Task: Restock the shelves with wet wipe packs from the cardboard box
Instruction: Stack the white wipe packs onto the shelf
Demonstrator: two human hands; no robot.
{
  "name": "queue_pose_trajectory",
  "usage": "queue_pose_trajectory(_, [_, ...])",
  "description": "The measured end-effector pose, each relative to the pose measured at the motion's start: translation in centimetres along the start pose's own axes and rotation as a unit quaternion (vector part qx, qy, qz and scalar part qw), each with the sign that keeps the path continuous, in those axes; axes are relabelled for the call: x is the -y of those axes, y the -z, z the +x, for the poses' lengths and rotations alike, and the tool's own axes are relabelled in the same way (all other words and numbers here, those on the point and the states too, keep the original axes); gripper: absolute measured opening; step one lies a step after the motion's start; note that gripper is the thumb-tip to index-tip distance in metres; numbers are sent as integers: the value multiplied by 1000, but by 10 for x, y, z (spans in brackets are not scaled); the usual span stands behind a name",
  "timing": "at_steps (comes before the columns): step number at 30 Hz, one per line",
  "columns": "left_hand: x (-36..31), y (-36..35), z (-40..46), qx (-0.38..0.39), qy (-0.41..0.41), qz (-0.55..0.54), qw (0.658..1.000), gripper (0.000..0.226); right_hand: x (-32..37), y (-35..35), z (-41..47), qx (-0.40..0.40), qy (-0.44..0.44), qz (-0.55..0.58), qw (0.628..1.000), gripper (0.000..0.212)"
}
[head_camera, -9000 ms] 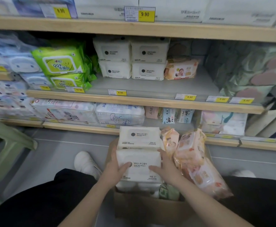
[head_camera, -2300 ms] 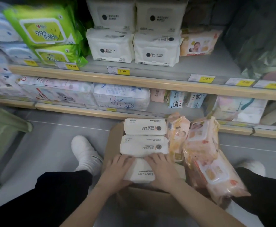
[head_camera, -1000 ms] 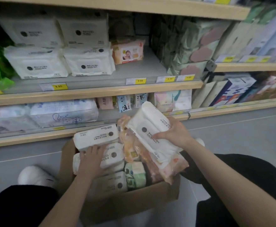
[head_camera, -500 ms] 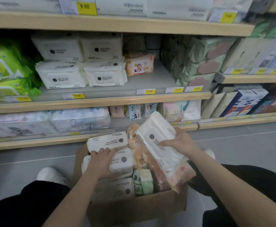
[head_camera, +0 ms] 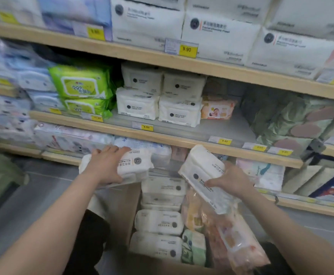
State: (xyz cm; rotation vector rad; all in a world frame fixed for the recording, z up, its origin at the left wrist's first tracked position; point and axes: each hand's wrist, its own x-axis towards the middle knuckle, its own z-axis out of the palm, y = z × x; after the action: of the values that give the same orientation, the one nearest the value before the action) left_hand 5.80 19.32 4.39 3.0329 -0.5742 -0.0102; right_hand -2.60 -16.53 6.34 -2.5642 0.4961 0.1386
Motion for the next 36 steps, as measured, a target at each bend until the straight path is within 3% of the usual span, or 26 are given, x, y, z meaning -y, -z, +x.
queue_pose_trajectory(7, [68, 5, 2, -2, 90, -39, 995, 100, 116, -2, 62, -55, 155, -139, 977, 81])
queue_pose_trajectory(14, [91, 10, 24, -36, 103, -68, 992, 97, 220, -20, 148, -133, 302, -204, 922, 86])
queue_pose_trajectory(17, [97, 8, 31, -42, 108, -77, 990, 98, 257, -33, 184, -122, 348, -208, 906, 86])
queue_pose_trajectory(23, [112, 1, 35, -47, 138, -96, 985, 96, 293, -67, 239, -52, 369, -199, 906, 84])
queue_pose_trajectory(27, [120, -5, 32, -27, 155, -87, 984, 95, 300, -93, 244, -78, 376, -255, 887, 76])
queue_pose_trajectory(32, [122, -14, 25, -7, 163, -79, 984, 96, 299, -113, 251, -65, 358, -228, 903, 75])
queue_pose_trajectory(36, [123, -13, 26, 7, 163, -73, 984, 95, 302, -114, 251, -101, 362, -298, 877, 77])
